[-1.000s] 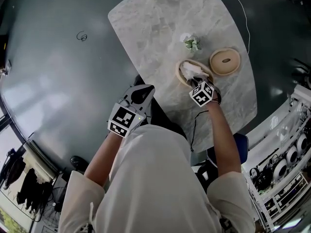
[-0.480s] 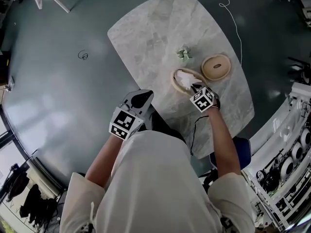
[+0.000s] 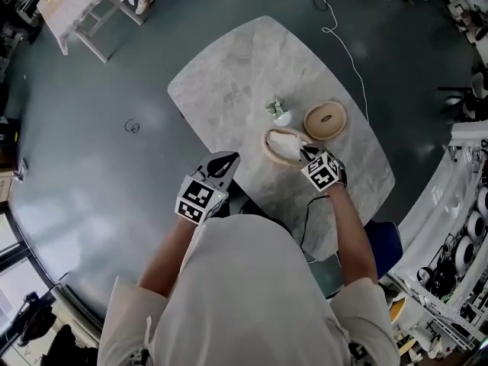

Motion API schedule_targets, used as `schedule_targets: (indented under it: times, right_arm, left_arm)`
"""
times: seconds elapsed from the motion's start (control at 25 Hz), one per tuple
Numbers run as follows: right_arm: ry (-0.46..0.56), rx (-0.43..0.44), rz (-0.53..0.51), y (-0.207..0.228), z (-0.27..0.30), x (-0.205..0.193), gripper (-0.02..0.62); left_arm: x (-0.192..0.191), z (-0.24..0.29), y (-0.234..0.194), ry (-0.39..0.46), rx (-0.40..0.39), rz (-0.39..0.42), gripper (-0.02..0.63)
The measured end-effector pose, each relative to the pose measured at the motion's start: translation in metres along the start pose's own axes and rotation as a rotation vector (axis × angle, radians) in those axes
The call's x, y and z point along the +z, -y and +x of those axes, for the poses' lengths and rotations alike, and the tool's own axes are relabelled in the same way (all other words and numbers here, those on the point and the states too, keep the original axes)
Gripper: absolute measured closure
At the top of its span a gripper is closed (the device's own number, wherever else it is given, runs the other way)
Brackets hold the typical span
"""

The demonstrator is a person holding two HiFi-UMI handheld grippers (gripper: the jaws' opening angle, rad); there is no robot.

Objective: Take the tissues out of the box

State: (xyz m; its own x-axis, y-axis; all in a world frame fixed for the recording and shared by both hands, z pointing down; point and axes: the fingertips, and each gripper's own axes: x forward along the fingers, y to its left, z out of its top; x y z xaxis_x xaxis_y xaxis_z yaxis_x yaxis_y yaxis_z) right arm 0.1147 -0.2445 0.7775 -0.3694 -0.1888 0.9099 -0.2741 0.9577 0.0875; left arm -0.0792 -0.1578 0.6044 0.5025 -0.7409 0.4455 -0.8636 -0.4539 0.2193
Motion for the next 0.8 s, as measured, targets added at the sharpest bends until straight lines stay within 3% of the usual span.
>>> schedule_targets:
  times: [0.36,0.8]
  right_arm:
    - [0.145,-0.093,0.102,0.013,-0.076,0.024,0.543]
    - [0.389,-0.213,0.314,0.018,-0.175,0.041,0.543]
  left_arm:
    - [0.035,0.006,0.011,0.049,-0.055,0.049,0.598]
    - [0.062,0.016,0.032,0.086,-0.152,0.074,0.598]
